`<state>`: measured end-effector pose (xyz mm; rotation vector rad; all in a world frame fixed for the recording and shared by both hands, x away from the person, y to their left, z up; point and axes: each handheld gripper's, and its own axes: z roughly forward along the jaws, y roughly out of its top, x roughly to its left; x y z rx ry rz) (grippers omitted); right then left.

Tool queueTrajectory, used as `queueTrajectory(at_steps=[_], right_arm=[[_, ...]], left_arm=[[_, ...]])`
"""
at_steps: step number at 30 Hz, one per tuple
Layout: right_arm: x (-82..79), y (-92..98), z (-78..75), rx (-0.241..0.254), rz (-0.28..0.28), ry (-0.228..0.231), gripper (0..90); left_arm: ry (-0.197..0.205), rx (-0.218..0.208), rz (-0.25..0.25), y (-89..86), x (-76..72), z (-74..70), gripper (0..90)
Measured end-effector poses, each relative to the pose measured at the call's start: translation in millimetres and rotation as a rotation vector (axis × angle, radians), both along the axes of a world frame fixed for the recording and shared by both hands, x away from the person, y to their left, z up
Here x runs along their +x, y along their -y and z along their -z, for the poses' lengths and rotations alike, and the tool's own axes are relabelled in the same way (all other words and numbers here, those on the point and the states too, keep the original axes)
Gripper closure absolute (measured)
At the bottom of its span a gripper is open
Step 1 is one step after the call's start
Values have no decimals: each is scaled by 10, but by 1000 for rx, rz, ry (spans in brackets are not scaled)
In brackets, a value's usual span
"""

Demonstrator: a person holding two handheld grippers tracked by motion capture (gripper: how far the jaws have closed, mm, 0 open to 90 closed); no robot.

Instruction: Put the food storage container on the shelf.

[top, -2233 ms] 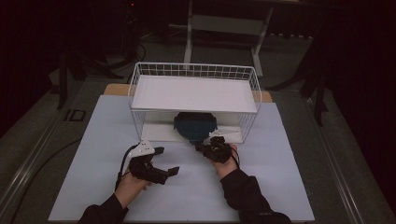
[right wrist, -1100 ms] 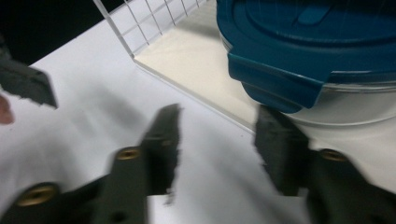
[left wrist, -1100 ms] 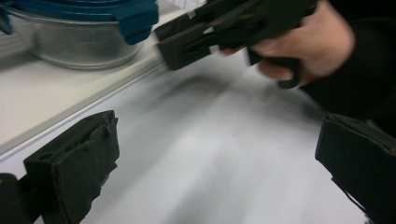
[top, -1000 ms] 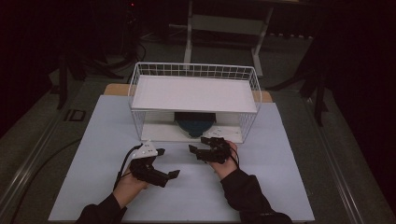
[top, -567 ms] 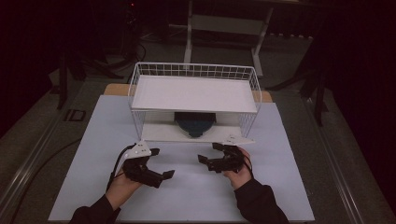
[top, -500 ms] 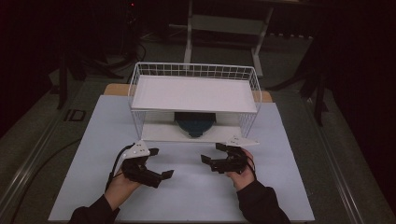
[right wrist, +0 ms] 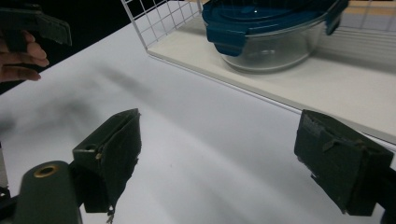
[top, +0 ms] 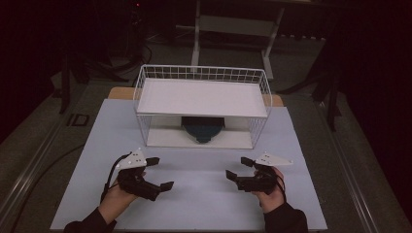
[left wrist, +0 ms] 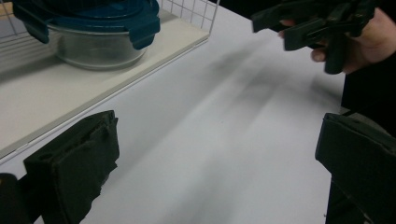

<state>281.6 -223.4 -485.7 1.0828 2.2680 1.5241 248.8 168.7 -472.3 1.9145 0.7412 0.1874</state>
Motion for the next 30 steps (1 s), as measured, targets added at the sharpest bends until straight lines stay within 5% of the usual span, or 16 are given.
queueTrajectory(at_steps=[14, 30], right_arm=[[-243, 260, 81, -27, 29, 5, 177], [-234, 333, 158, -55, 21, 9, 177]], left_arm=[[-2, -21, -3, -37, -73, 125, 0], [0, -13, 7, 3, -87, 239, 0]])
